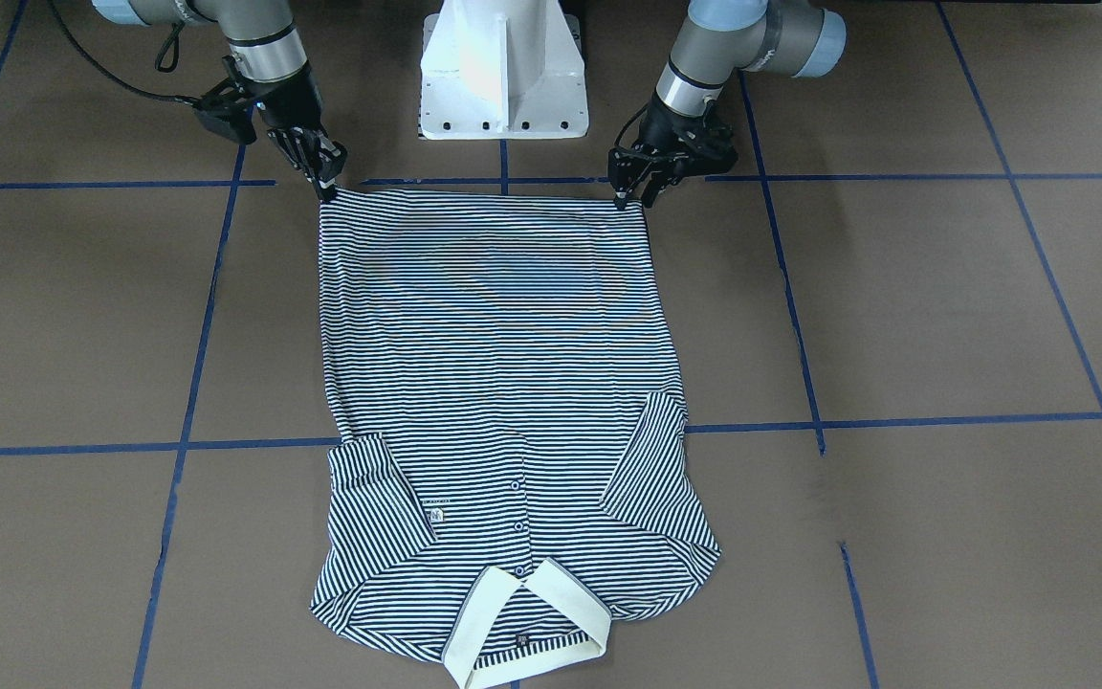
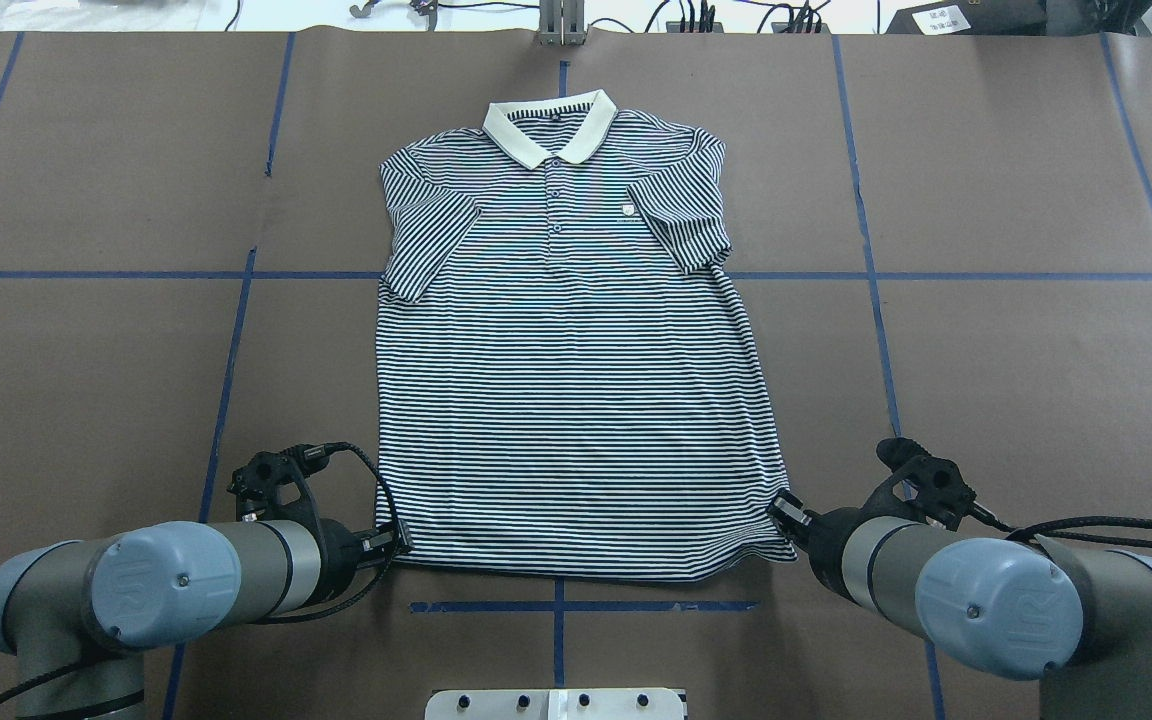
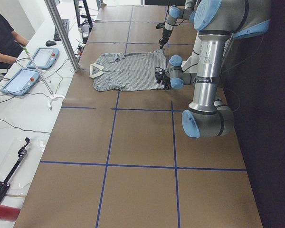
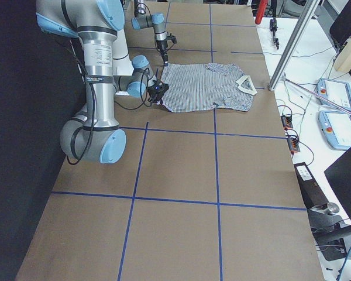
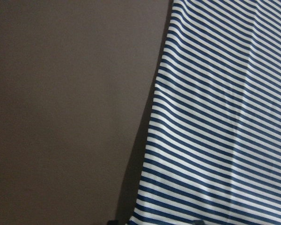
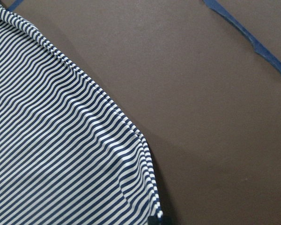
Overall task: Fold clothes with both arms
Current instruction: 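Lower the left gripper to the other hem corner and grasp both corners, then lift both hem corners and fold them toward the collar with both grippers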
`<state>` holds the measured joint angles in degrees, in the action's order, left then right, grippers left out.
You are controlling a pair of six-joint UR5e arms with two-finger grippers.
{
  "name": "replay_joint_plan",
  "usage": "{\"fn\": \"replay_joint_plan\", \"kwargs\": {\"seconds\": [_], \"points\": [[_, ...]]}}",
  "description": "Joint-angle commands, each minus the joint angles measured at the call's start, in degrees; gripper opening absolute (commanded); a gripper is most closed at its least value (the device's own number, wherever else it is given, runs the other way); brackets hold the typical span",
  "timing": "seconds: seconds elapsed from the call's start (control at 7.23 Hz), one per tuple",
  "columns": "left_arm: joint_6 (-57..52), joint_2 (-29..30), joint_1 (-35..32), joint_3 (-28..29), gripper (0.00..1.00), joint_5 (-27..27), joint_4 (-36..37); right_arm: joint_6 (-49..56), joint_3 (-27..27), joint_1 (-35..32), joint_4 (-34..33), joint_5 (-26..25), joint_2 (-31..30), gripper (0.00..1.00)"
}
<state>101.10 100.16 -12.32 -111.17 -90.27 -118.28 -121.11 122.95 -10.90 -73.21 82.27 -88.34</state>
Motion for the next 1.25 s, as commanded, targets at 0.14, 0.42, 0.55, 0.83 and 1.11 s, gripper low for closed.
{"fn": "replay_joint_plan", "kwargs": {"seconds": [0.14,0.42,0.55,0.83,1.11], "points": [[0.0,0.0,0.3,-0.1,0.00,0.0,0.4,0.0,0.1,0.0,0.0,0.0,0.0,0.00],[0.2,0.0,0.2,-1.1,0.00,0.0,0.9,0.0,0.6,-0.1,0.0,0.0,0.0,0.00],[0.5,0.3,0.3,-5.2,0.00,-0.3,5.9,-0.1,2.6,0.0,0.0,0.0,-1.2,0.00],[0.4,0.3,0.3,-13.1,0.00,-0.6,13.3,-0.3,9.9,1.5,-0.1,2.1,-7.2,0.00],[-0.2,0.0,-0.6,-17.7,0.00,-4.6,14.8,-0.3,15.6,1.5,-0.2,1.2,-10.7,0.00]]}}
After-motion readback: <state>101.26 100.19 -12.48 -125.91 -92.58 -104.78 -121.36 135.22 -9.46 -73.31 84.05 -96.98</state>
